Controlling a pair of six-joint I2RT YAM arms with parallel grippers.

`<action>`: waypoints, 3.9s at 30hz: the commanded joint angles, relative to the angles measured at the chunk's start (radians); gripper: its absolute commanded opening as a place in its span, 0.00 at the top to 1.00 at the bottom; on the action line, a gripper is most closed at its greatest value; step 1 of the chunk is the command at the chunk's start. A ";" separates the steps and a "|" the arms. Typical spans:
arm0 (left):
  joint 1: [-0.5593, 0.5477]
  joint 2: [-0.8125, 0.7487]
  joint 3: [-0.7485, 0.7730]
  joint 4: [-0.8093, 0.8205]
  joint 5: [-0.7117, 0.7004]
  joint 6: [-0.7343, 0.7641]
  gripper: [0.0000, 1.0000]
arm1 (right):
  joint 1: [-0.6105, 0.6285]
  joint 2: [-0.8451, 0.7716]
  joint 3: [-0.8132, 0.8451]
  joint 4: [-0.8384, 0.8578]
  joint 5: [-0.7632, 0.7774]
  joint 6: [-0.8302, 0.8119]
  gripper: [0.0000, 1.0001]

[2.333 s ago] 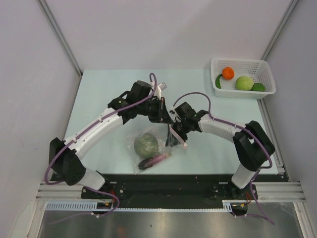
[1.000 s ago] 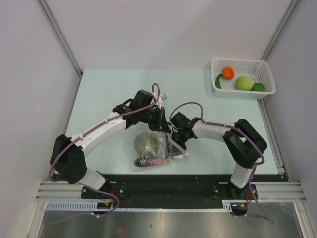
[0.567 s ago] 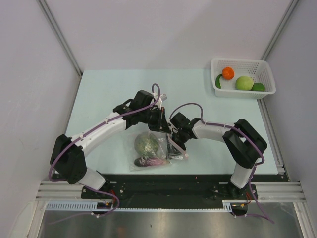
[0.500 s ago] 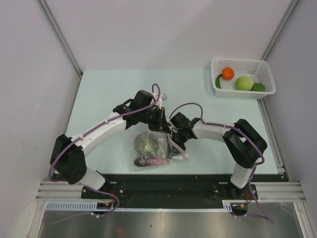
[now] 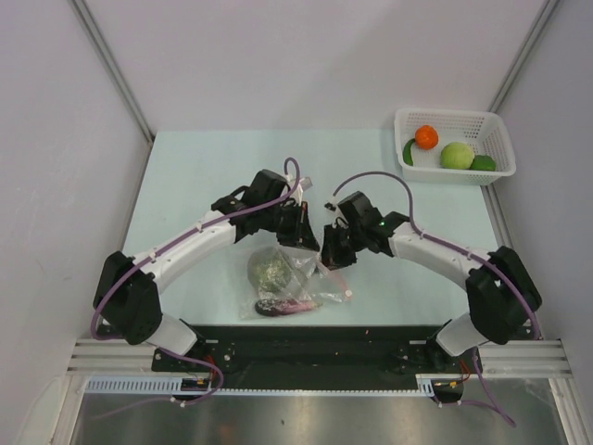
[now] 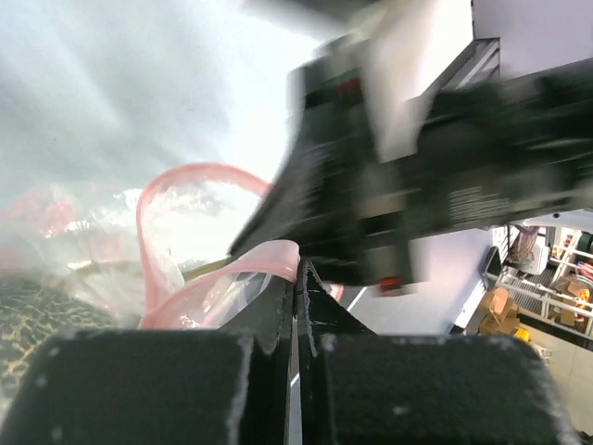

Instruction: Open the zip-top bag and remove the fake food

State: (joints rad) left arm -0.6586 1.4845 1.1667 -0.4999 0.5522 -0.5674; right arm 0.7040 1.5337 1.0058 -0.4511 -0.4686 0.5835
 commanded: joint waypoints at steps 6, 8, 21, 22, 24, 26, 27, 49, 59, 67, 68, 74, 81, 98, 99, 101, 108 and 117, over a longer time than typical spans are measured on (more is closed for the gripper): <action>0.001 -0.064 0.059 -0.057 -0.046 0.057 1.00 | -0.109 -0.253 0.042 -0.053 -0.034 -0.013 1.00; 0.001 -0.069 0.077 -0.071 -0.066 0.066 1.00 | -0.142 -0.292 0.056 -0.060 -0.062 -0.014 1.00; 0.028 -0.067 0.134 -0.104 -0.075 0.095 1.00 | -0.262 -0.351 0.220 0.103 -0.242 0.163 1.00; 0.030 -0.066 0.140 -0.108 -0.078 0.100 1.00 | -0.264 -0.345 0.231 0.112 -0.246 0.179 1.00; 0.037 -0.061 0.163 -0.117 -0.078 0.101 1.00 | -0.265 -0.339 0.252 0.135 -0.268 0.214 1.00; 0.040 -0.056 0.192 -0.124 -0.081 0.101 1.00 | -0.265 -0.339 0.264 0.153 -0.278 0.231 1.00; 0.043 -0.056 0.200 -0.123 -0.084 0.101 1.00 | -0.264 -0.339 0.266 0.158 -0.281 0.243 1.00; 0.051 -0.165 0.105 -0.095 -0.251 0.067 1.00 | -0.239 -0.434 0.283 0.224 -0.254 0.271 1.00; 0.051 -0.204 0.011 -0.008 -0.145 0.040 1.00 | -0.271 -0.417 0.309 0.396 -0.188 0.378 1.00; 0.043 -0.242 0.060 0.098 -0.037 -0.037 1.00 | -0.221 -0.339 0.332 0.373 -0.131 0.337 1.00; 0.043 -0.239 0.063 0.100 -0.032 -0.043 1.00 | -0.216 -0.334 0.332 0.376 -0.125 0.337 1.00; 0.031 -0.217 0.044 0.074 -0.040 -0.068 1.00 | -0.126 -0.291 0.332 0.443 -0.050 0.394 1.00; 0.031 -0.188 0.047 -0.037 -0.152 -0.031 1.00 | -0.072 -0.265 0.332 0.598 -0.068 0.513 1.00; 0.053 -0.227 0.048 -0.103 -0.310 -0.008 1.00 | -0.296 -0.431 0.332 0.479 -0.266 0.619 1.00; 0.051 -0.230 0.045 -0.056 -0.257 -0.006 1.00 | -0.282 -0.425 0.330 0.473 -0.269 0.621 1.00; 0.053 -0.236 0.037 -0.003 -0.216 -0.017 1.00 | -0.255 -0.409 0.332 0.482 -0.287 0.628 1.00; 0.047 -0.193 0.059 0.021 -0.167 -0.045 1.00 | -0.143 -0.304 0.332 0.765 -0.314 0.775 1.00; 0.047 -0.193 0.086 -0.065 -0.253 -0.012 1.00 | -0.348 -0.202 0.453 0.945 -0.337 0.878 1.00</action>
State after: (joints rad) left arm -0.6125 1.2980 1.1942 -0.5407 0.3351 -0.6018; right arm 0.4393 1.3216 1.3350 0.3248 -0.7860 1.4059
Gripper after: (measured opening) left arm 0.005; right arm 0.036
